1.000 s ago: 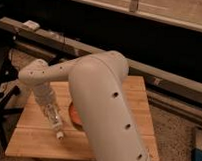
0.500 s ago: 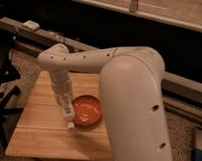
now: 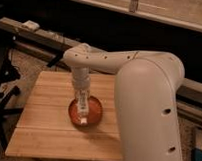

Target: Place the bottle in the ceramic bowl

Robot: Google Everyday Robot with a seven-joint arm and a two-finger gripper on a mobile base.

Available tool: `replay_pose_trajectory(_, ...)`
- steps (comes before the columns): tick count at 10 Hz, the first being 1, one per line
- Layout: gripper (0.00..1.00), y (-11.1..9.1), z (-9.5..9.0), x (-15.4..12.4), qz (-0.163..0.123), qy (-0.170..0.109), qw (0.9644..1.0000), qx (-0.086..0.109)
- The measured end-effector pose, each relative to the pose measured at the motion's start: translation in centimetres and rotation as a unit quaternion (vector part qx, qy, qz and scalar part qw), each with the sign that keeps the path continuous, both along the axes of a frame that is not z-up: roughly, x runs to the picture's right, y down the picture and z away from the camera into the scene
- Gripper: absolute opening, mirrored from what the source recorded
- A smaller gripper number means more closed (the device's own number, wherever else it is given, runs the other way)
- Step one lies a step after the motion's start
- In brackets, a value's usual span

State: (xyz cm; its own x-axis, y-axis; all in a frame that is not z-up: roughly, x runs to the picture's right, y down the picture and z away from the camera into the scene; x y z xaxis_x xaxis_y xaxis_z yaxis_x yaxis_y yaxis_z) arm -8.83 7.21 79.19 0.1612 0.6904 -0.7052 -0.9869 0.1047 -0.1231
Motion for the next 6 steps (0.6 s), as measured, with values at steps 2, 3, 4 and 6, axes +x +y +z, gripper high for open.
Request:
replay_pose_trajectory(2,0.32,-0.8,0.8,0.2,0.008,0.006,0.9999,0.004)
replay_pose_trajectory(3,0.44,-0.9,1.3,0.3,0.007,0.01,0.9999,0.003)
replay_pose_trajectory(4,0.54,-0.7,1.6,0.1,0.005,0.011,0.9999,0.001)
replay_pose_trajectory(6,0.72,-0.2,2.1,-0.2,-0.002,0.014,0.9999,-0.001)
